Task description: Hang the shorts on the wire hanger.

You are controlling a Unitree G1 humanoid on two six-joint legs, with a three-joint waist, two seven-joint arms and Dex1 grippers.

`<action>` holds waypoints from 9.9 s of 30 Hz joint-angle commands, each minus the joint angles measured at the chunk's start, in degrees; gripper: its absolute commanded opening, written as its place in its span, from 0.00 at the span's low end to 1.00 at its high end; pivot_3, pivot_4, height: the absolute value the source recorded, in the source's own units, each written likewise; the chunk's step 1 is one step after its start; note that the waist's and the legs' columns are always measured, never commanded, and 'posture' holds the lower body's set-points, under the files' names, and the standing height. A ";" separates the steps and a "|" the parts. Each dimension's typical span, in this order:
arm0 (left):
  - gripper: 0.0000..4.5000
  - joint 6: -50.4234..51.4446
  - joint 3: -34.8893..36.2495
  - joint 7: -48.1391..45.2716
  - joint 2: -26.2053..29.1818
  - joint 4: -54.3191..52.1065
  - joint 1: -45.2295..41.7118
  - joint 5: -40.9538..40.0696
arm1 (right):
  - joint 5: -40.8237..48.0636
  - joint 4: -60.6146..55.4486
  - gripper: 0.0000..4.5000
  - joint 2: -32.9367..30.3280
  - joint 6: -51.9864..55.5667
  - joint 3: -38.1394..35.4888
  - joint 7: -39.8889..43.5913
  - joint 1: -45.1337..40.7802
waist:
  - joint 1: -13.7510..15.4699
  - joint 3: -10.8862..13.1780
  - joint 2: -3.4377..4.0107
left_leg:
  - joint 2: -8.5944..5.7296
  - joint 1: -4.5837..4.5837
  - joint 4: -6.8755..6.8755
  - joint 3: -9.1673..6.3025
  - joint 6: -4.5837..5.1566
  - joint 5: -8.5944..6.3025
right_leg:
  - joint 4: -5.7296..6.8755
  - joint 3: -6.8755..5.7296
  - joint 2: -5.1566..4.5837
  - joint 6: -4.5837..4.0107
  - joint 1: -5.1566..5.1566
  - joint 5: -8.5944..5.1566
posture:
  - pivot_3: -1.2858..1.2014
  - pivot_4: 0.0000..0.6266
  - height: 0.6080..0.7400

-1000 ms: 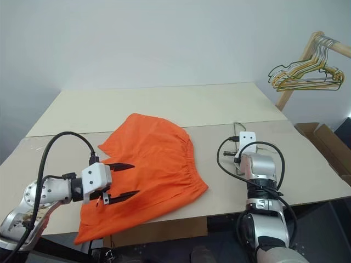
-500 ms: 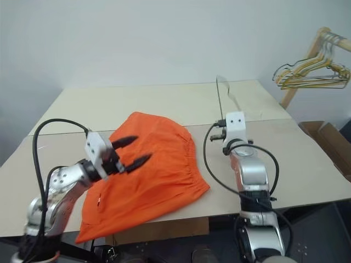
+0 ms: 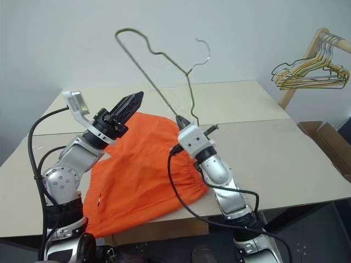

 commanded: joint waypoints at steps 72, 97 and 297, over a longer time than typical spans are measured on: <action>0.00 -4.04 2.94 -33.86 16.53 2.58 3.92 -10.26 | 61.04 6.24 0.64 -14.50 56.14 -10.51 57.58 -18.45 | 0.35 0.07 -0.12 | 0.12 -0.02 0.01 -0.01 -0.01 0.01 | -0.06 -0.12 0.15 -0.03 0.05 -0.01 | 0.48 0.00 1.00; 0.81 -11.68 -12.27 -37.33 24.39 4.85 13.41 18.15 | 67.26 7.97 0.00 -12.28 61.06 -20.80 49.89 -16.72 | 0.37 0.08 -0.10 | 0.12 0.00 0.00 0.01 -0.01 0.01 | -0.05 -0.12 0.16 -0.04 0.04 -0.01 | 0.49 0.00 1.00; 0.99 -24.37 -19.83 -32.73 22.41 8.45 5.62 43.35 | 20.91 60.93 0.00 -14.08 11.45 -13.18 57.46 -28.17 | 3.68 -0.04 -0.01 | 0.27 0.12 0.13 0.01 0.07 -0.04 | 0.15 0.09 0.48 -0.25 0.00 0.08 | 0.50 0.00 1.00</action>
